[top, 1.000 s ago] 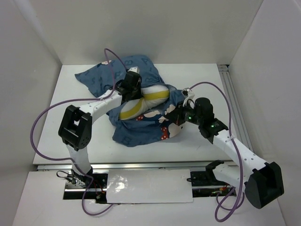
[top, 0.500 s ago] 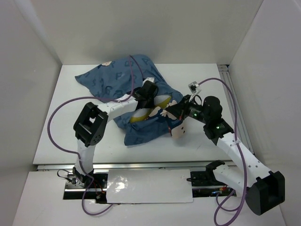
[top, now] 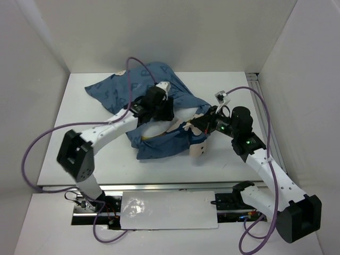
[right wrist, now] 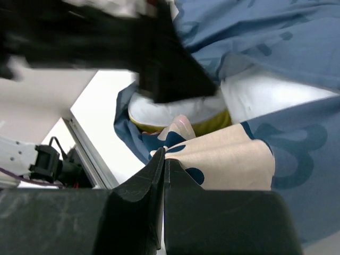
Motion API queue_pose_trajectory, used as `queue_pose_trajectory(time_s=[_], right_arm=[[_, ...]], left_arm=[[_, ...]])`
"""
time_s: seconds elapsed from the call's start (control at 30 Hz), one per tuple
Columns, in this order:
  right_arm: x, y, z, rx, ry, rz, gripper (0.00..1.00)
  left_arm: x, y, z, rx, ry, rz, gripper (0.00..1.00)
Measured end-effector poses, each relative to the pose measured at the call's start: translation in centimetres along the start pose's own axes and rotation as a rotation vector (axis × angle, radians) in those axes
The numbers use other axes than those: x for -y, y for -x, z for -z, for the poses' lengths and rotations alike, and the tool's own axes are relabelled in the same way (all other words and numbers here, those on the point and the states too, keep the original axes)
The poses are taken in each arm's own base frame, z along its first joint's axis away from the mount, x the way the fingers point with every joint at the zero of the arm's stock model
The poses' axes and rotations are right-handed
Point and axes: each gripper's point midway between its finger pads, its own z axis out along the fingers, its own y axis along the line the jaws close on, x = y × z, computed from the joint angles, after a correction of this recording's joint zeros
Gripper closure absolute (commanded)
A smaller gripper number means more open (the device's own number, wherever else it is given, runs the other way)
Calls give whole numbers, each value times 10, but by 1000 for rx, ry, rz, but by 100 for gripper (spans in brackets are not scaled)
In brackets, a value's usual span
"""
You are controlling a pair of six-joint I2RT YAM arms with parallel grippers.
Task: Put the pillow into the pillowcase
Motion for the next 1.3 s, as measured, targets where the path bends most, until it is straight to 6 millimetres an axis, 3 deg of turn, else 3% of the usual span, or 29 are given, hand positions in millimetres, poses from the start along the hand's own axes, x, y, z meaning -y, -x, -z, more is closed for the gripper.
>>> queue_pose_trajectory(time_s=[0.13, 0.17, 0.23, 0.3, 0.37, 0.47, 0.63, 0.67, 0.77, 0.9, 1.0, 1.1, 1.2, 1.3], right_arm=[[2, -3, 1, -16, 7, 25, 100], [4, -5, 1, -23, 5, 30, 100], [6, -8, 1, -39, 4, 33, 100], [6, -11, 1, -52, 13, 35, 100], [4, -13, 1, -63, 29, 33, 100], [1, -19, 0, -89, 61, 23, 100], [-17, -21, -1, -137, 171, -16, 100], [-23, -17, -1, -135, 205, -19, 100], [-50, 6, 3, -88, 325, -44, 100], [-84, 44, 13, 19, 466, -36, 100], [-96, 64, 17, 52, 480, 10, 100], [-87, 78, 12, 81, 380, 38, 100], [-50, 74, 4, 93, 166, -22, 100], [-9, 59, 1, 74, -43, -77, 100]], left_arm=[[-2, 19, 60, 103, -21, 15, 50], [-6, 20, 71, 121, -10, 22, 48], [-18, 14, 87, 139, 22, 31, 42], [-29, 1, 93, 128, 53, 43, 48], [-39, -17, 89, 86, 74, 41, 60], [-46, -48, 71, -4, 83, 24, 63], [-45, -95, 15, -166, 57, -13, 77], [-46, -102, 3, -196, 67, -17, 84], [-47, -108, -31, -264, 101, -17, 85], [-44, -105, -54, -302, 102, 1, 91], [-40, -103, -56, -307, 75, 29, 91], [-35, -98, -49, -287, 46, 45, 91], [-33, -89, -26, -255, 32, 43, 76], [-29, -64, 6, -172, 16, 39, 59]])
